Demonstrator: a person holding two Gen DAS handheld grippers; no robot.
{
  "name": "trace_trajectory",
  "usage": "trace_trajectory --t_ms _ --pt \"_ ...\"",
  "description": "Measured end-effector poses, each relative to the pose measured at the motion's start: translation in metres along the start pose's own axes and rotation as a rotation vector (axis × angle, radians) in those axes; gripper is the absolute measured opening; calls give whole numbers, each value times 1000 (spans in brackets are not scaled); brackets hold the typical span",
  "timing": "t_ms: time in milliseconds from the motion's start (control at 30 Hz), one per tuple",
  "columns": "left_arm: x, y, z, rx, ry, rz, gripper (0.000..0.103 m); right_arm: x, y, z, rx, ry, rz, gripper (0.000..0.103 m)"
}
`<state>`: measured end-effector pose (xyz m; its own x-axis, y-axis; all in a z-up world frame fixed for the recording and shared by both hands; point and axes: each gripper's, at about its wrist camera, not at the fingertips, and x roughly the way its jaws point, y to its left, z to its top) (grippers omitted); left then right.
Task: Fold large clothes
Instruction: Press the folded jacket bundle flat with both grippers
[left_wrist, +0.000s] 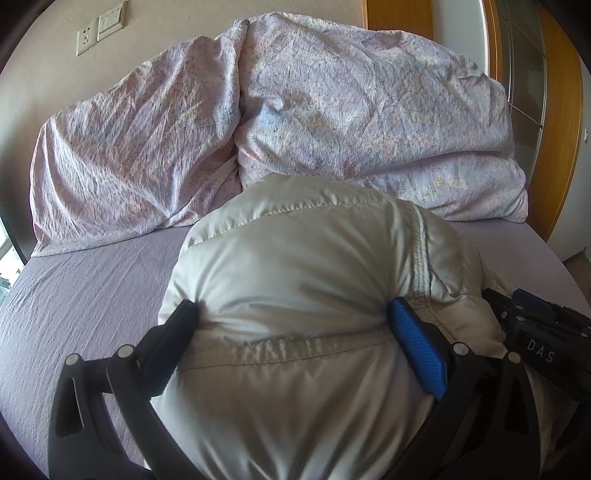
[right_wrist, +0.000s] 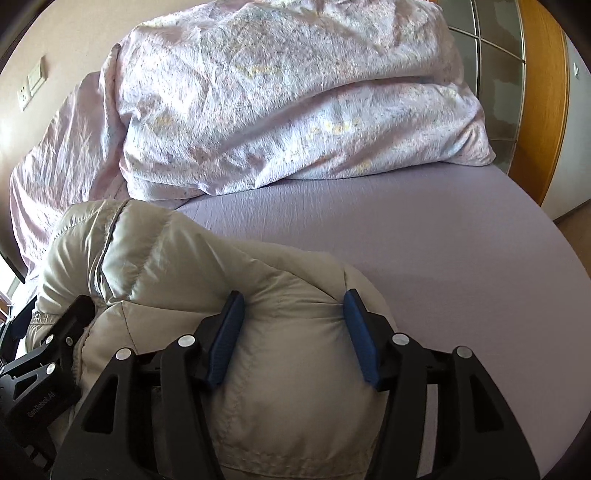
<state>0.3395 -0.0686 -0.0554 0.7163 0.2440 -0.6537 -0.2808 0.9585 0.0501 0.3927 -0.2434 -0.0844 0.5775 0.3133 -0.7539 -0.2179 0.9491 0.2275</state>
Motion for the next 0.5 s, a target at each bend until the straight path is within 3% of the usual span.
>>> trace_trajectory --t_ms 500 --pt "0 -1 -1 3 -3 5 101 -1 -3 -2 9 -23 8 59"
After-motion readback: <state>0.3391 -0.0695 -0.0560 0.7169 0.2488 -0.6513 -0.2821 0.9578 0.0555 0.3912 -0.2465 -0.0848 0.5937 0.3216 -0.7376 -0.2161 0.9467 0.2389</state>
